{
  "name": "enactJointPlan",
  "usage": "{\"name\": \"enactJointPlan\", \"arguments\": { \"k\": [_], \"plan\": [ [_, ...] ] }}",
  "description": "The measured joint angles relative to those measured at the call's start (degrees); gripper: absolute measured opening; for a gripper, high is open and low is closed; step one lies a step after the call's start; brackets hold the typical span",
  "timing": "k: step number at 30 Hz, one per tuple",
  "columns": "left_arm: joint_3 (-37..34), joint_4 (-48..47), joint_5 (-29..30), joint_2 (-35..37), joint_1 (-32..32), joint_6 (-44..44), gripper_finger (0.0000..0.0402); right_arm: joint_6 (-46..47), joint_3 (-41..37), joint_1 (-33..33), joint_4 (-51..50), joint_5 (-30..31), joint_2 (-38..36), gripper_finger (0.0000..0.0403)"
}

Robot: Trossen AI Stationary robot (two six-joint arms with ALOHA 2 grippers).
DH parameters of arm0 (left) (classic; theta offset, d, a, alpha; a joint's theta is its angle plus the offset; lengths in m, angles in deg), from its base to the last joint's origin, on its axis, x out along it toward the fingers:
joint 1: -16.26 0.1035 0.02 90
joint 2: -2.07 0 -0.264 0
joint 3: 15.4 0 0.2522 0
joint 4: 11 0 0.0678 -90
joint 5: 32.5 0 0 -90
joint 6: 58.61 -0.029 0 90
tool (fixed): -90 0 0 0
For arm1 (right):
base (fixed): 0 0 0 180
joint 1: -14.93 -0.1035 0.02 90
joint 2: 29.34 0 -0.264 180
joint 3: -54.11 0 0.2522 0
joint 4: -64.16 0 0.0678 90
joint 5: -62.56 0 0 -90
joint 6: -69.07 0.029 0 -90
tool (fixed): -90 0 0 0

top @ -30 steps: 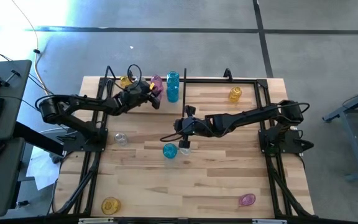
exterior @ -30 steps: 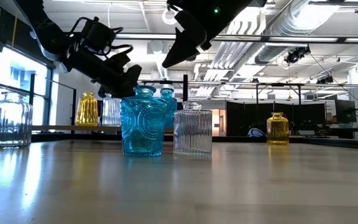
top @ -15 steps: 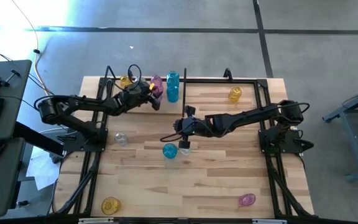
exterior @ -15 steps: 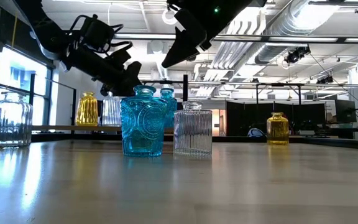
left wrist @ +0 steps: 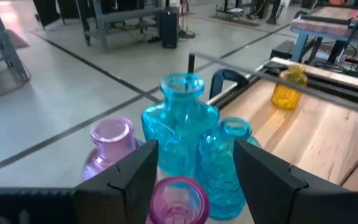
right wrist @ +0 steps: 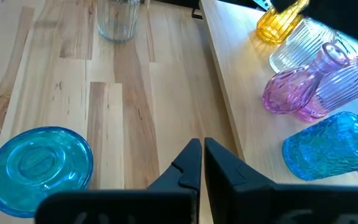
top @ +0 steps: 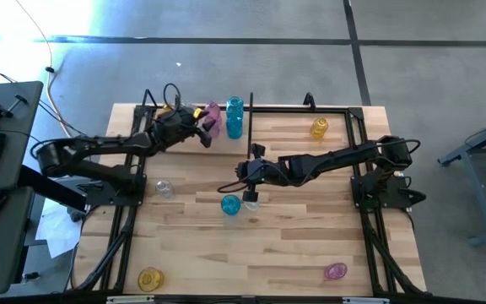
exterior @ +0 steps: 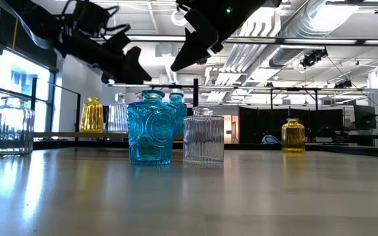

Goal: Sort vases onto shelf
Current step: Put the top purple flower vase aligned with the other purple flower vase on the shelf

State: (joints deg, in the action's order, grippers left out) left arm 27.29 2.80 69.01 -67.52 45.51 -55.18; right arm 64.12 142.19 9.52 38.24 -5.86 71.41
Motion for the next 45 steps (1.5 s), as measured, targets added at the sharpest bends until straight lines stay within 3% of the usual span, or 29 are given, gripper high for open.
{"name": "enactJointPlan", "arguments": {
  "k": [6,9,12,17,24,36,45],
  "plan": [
    [0.0,-7.2,2.7,8.0,-4.3,-2.2,0.0191,0.0,0.0,0.0,0.0,0.0,0.0,0.0000],
    [0.0,-7.8,7.0,8.9,-6.3,-4.8,0.0174,0.0,0.0,0.0,0.0,0.0,0.0,0.0000],
    [0.0,-9.1,7.6,8.8,-6.8,-5.0,0.0152,0.0,0.0,0.0,0.0,-0.2,0.0,0.0000],
    [-1.2,-12.1,4.6,8.8,-9.3,-0.5,0.0101,0.0,0.0,-0.5,-0.2,-0.2,0.0,0.0000],
    [-11.2,-2.5,6.4,6.7,-12.1,7.7,0.0007,0.0,0.0,-0.7,-1.9,-0.4,0.0,0.0000],
    [-11.6,9.9,5.1,-8.6,-7.8,9.0,0.0001,0.0,0.0,-0.6,-1.3,-0.4,0.0,0.0000],
    [-10.4,10.8,4.1,-12.3,-4.7,9.0,0.0000,0.0,0.0,-0.6,-1.4,-0.3,0.0,0.0000]
  ]
}}
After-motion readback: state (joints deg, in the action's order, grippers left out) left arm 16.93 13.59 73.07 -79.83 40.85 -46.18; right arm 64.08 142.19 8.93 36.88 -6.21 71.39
